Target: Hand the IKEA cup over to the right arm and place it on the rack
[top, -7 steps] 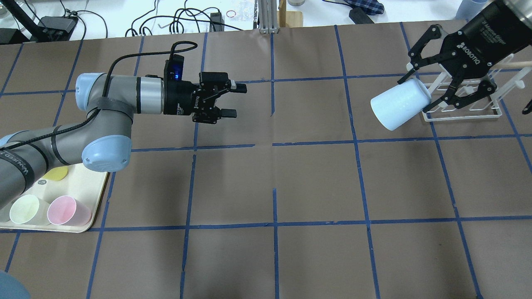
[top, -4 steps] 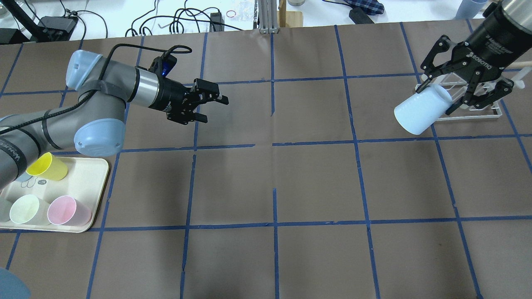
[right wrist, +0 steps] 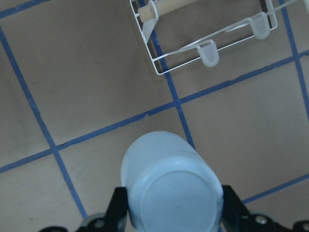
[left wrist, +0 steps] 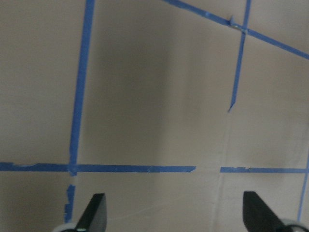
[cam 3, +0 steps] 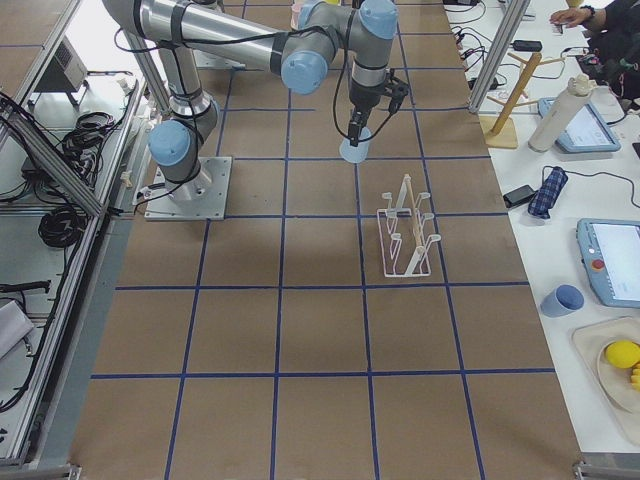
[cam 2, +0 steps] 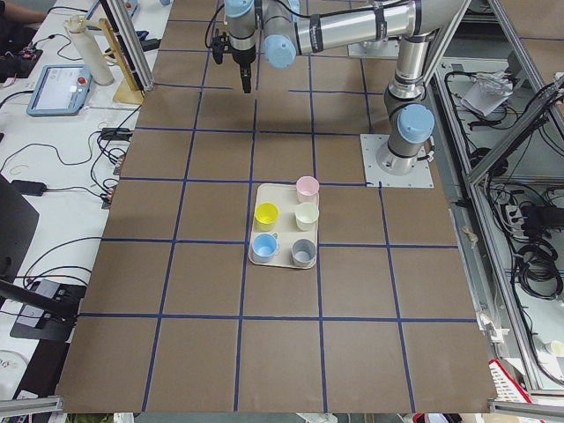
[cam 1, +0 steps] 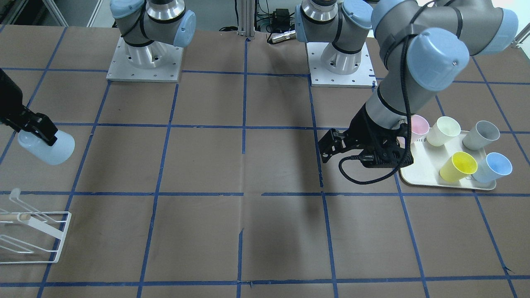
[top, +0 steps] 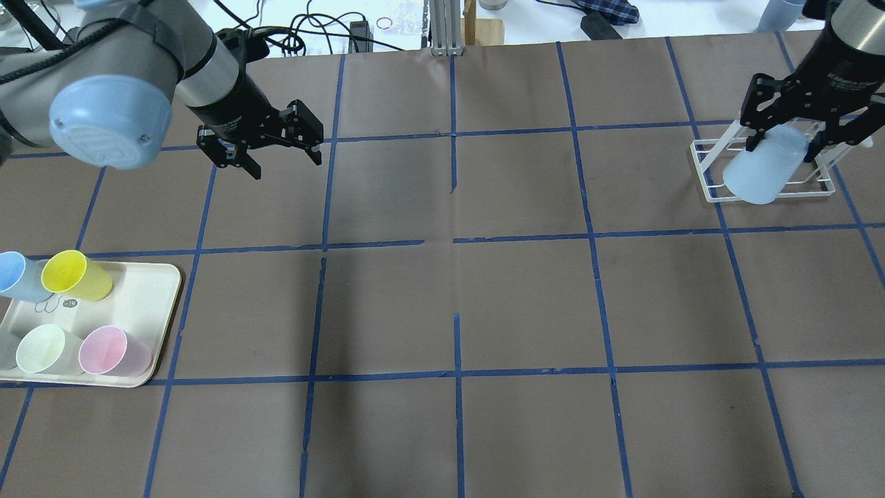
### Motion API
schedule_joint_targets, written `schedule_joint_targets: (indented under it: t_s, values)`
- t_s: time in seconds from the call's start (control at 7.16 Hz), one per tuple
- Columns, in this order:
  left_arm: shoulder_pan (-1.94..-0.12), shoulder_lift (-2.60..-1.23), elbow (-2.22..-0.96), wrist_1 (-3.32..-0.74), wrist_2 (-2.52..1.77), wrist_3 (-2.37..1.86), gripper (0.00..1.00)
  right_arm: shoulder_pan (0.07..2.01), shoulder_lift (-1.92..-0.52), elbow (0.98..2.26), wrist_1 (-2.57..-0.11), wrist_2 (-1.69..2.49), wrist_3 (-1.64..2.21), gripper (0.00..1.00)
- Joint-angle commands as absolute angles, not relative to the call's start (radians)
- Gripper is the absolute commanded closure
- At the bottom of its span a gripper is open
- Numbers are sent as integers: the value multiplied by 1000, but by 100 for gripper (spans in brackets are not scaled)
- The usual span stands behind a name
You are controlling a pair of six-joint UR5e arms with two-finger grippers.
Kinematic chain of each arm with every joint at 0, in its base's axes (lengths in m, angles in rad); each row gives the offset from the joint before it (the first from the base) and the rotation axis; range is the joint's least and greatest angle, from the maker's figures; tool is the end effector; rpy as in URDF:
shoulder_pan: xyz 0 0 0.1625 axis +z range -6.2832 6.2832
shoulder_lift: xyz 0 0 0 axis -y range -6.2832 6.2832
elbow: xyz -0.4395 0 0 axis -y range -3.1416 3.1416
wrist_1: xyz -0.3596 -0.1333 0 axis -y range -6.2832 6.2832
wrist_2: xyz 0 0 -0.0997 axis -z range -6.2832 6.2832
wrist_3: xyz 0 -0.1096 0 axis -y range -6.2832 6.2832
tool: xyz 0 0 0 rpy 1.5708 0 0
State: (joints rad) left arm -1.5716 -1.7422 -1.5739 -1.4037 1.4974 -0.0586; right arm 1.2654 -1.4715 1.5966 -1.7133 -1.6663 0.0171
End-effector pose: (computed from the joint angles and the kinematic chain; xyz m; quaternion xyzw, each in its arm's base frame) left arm -0.1418 -0.5279 0.4231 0.0290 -0.9989 -0.0048 0.0366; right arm -0.0338 -0.5157 0.4476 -0.1608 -0.9858 0.0017 0.0485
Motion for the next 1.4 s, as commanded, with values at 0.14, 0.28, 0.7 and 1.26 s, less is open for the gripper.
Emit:
schedule_joint_targets:
  t_s: [0.14,0.28,0.7,1.26]
  values:
    - [-1609,-1686,-1471,-1557,1635,-51,0,1255,-1422,1589,-1830,-1700,-109,92]
    - [-1564,-1674,-1476,-1572,1619,-49,0,1253,-1414,1592,-1877,-1700,-118,92]
    - [-1528,-1623,-1482,-1601,1608,-45,0,1204,-1393,1598,-1937,-1691,-257,92]
    - [-1531,-1583,-1515,-1591,1594,-43,0,1200,-1355,1603,-2017,-1678,-291,91]
